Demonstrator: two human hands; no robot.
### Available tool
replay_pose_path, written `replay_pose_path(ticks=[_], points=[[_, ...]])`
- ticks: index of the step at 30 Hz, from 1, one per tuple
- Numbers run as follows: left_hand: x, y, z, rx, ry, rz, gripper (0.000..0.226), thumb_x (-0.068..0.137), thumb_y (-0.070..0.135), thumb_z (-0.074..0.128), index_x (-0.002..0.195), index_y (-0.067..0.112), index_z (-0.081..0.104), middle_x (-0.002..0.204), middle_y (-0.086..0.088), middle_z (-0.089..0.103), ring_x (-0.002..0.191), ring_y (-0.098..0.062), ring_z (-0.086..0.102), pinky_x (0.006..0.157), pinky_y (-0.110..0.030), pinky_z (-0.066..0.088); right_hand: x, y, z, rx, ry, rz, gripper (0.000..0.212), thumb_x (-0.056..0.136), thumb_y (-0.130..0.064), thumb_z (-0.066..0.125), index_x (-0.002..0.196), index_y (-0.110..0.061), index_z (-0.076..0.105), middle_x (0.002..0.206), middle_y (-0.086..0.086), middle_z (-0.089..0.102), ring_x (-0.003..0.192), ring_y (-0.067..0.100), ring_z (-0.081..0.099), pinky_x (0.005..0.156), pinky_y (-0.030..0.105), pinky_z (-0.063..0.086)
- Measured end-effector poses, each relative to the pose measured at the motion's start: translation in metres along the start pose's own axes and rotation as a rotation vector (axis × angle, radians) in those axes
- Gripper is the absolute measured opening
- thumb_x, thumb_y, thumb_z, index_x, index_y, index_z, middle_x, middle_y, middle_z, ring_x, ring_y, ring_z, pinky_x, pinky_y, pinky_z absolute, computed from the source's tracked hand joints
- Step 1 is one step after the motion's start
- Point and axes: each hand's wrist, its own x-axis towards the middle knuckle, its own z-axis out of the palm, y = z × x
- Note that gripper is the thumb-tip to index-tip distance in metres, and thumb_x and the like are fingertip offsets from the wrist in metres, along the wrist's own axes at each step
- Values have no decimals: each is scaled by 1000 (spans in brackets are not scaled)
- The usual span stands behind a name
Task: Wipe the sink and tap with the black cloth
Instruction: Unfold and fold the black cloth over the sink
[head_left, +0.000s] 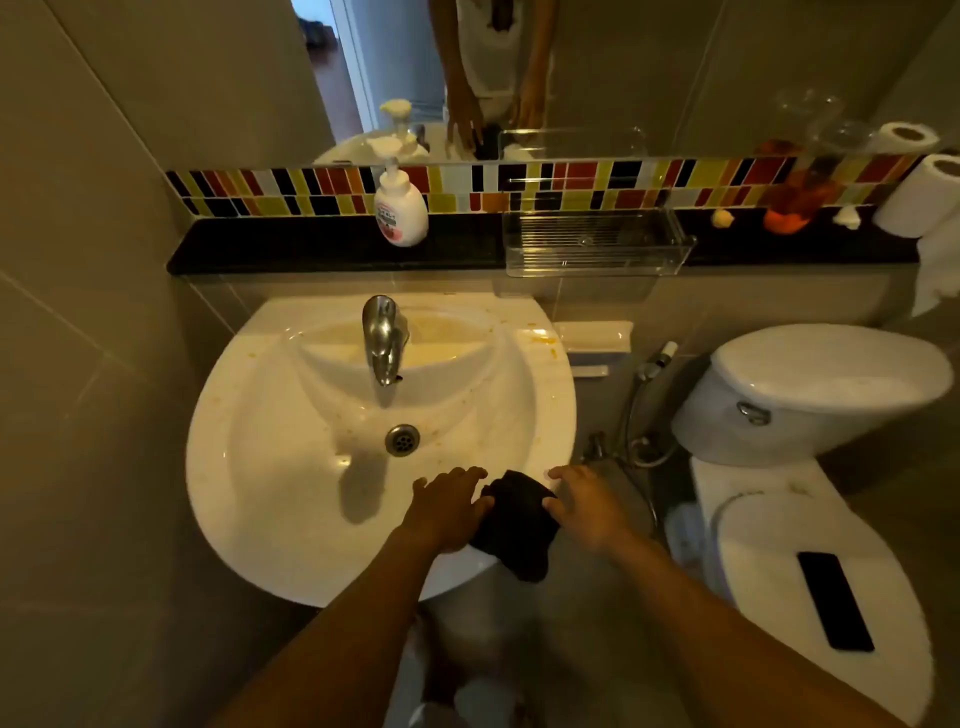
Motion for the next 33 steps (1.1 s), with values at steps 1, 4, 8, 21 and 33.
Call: replay_pose_path(ticks=[1, 4, 8, 21, 33], points=[[1, 1, 1, -9, -4, -5, 47, 99, 42, 37, 142, 25, 35, 144, -4, 45, 133, -26, 41, 114, -48, 22, 1, 1, 1, 3, -2, 7, 44, 92, -20, 59, 134, -14, 48, 141, 9, 44, 129, 25, 44, 102, 32, 40], [4, 1, 5, -18, -3, -19, 45, 98, 42, 38, 140, 26, 36, 142, -4, 48, 130, -26, 44, 112, -47, 24, 1, 3, 5, 28, -3, 16, 43, 92, -20, 60, 132, -14, 48, 137, 9, 45, 127, 24, 46, 102, 34, 43], [7, 0, 10, -29, -9, -20, 43, 98, 40, 38, 139, 25, 38, 137, -4, 51, 125, -26, 49, 109, -47, 27, 4, 9, 13, 53, 29, 22, 39, 91, -19, 61, 128, -14, 51, 132, 7, 48, 121, 22, 50, 99, 33, 46], [15, 2, 16, -50, 51, 58, 39, 99, 30, 41, 137, 29, 42, 125, -6, 58, 111, -26, 56, 101, -45, 40, 4, 17, 26, 125, 82, 16, 22, 87, -14, 65, 107, -16, 57, 120, 5, 52, 112, 21, 54, 96, 37, 50], [20, 6, 19, -76, 96, 93, 23, 93, 25, 54, 115, 24, 55, 120, -2, 60, 102, -21, 58, 93, -40, 48, 5, 24, 45, 273, 90, 120, 24, 84, -16, 68, 96, -24, 49, 108, 1, 59, 104, 19, 59, 89, 39, 54]])
